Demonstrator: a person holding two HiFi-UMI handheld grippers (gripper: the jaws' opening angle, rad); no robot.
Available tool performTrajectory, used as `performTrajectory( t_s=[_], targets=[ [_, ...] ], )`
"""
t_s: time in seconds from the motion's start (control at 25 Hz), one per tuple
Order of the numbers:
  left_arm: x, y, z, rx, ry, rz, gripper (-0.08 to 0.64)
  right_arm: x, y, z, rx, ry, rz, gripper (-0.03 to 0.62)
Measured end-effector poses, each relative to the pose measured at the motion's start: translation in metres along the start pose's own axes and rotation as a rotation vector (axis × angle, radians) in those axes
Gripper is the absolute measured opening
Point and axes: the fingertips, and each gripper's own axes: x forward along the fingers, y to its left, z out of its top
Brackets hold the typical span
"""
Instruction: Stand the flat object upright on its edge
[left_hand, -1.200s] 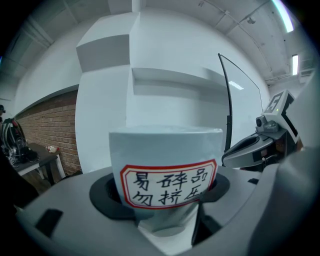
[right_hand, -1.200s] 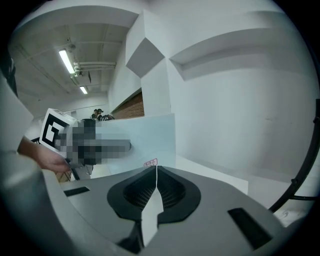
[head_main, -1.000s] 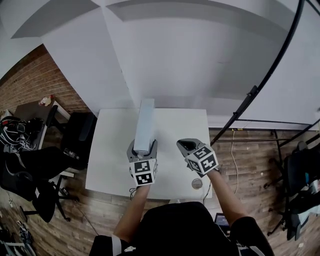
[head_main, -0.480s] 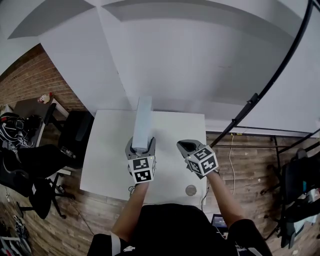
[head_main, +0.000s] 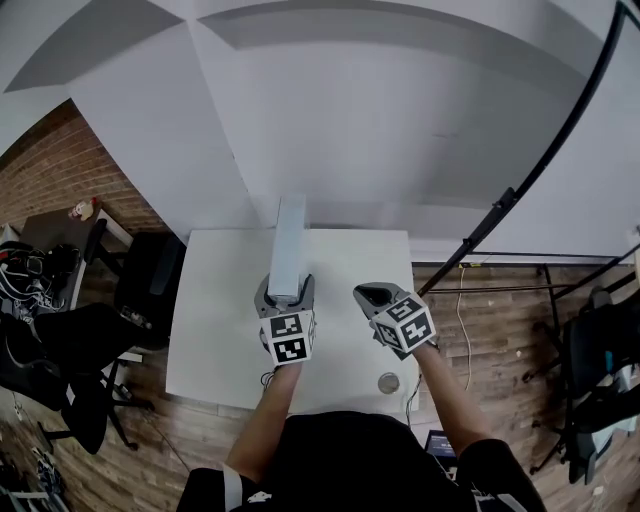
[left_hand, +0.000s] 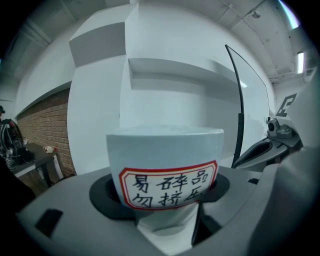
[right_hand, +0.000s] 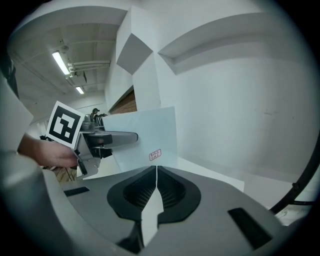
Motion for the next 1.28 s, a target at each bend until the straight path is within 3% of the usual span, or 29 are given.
performTrajectory(
  t_s=[0.6,1.28],
  targets=[
    [0.028,0.006,0.007,0.018,0.004,-0.087,0.328,0.01,-0.004,-0.001,0.07,0.017,-0.09,0.043],
    [0.008,0.0,0.011,-0.004,-0.034,-0.16,0.351,0.014,0.006,0.004,0.06,0.015,-0.088,0.043]
  ],
)
